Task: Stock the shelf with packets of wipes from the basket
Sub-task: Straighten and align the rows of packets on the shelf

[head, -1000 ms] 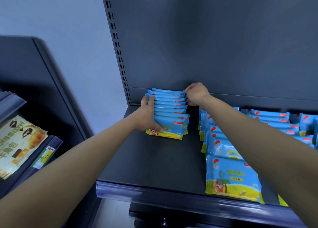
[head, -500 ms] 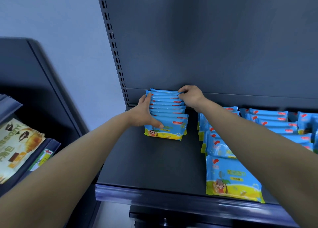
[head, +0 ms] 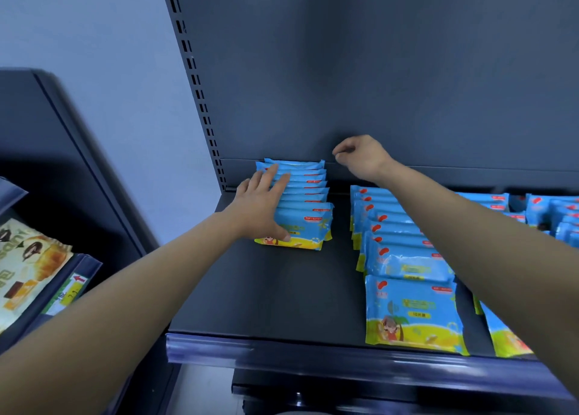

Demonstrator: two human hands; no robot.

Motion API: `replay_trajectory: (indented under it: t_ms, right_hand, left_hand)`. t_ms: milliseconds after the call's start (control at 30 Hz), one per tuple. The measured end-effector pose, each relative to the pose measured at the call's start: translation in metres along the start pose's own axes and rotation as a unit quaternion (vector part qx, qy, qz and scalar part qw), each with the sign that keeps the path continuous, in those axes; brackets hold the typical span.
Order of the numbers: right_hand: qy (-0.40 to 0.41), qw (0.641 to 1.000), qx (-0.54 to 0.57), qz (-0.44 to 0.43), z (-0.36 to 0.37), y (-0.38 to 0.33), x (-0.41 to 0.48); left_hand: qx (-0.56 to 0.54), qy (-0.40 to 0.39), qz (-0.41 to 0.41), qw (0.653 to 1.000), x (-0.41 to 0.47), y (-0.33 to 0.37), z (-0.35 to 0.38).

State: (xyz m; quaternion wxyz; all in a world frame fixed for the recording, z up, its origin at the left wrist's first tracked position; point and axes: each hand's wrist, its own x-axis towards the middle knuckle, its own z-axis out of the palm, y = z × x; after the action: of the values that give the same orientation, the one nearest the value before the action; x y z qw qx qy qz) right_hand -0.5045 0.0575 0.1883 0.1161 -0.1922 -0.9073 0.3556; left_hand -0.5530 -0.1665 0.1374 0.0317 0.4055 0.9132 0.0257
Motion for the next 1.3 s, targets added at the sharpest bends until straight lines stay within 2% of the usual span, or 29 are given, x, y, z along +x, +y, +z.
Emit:
replay_trajectory:
  t_ms: [100,300,533,867,933,1000,1067,1300]
  right_hand:
    - [-0.002,1.000,-0.010,0.000,-0.015,0.010,-0.008]
    - [-0.013,1.000,-0.008,0.005,-0.028,0.021,-0.025]
    - [-0.029,0.999,-0.034,-0.006,-0.041,0.028,-0.035]
    - [-0.041,0.998,-0.040,-0.013,-0.045,0.028,-0.047]
    - [-0.067,0.998,-0.010,-0.007,-0.040,0.023,-0.049]
    - [-0.127,0.991,0.037,0.006,-0.029,0.017,-0.053]
    - [-0.169,0.985,0.022,0.008,-0.014,0.011,-0.057]
    - [-0.176,0.984,-0.029,-0.019,0.019,0.001,-0.061]
  left_hand:
    - [0.042,0.005,0.019,0.999,0.001,0.006,0.005]
    - [0.111,-0.034,-0.002,0.993,0.001,0.013,0.002]
    - [0.069,-0.018,0.012,0.997,-0.002,0.019,-0.001]
    - [0.095,-0.006,0.009,0.995,-0.006,0.026,0.001]
    - [0.095,-0.005,0.009,0.995,-0.006,0.026,0.000]
    - [0.090,-0.007,0.007,0.996,-0.006,0.027,0.000]
    - [0.087,-0.014,0.006,0.996,-0.006,0.028,-0.001]
    - [0.080,-0.009,0.005,0.997,-0.008,0.029,-0.003]
